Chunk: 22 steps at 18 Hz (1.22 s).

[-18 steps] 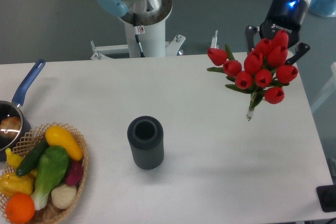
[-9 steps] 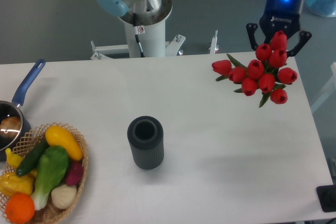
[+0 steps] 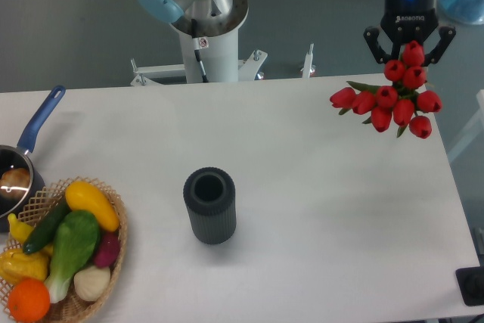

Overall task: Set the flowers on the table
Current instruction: 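Swing the held tulips over the table beside the black vase and lower them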

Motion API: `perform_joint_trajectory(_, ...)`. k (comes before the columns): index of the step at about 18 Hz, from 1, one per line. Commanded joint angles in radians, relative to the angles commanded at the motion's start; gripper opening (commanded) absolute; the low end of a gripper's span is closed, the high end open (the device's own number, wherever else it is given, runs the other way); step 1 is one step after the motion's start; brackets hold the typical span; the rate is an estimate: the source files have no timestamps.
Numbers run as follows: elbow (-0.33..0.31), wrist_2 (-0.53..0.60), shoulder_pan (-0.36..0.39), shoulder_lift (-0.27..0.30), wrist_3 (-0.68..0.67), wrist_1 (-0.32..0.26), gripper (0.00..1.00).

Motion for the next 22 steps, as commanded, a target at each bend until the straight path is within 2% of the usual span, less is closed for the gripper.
perform_joint_trajectory(3,0.006,0.112,-0.090,-0.055,-0.005,0.014,0.37)
perform_joint_trajectory(12,0.069,0.231,-0.253,-0.233,-0.014,0.008,0.37)
perform_joint_trajectory(18,0.077,0.220,-0.305,-0.320,-0.011,0.008,0.37)
perform_joint_trajectory(22,0.075,0.171,-0.307,-0.388,-0.005,0.011,0.37)
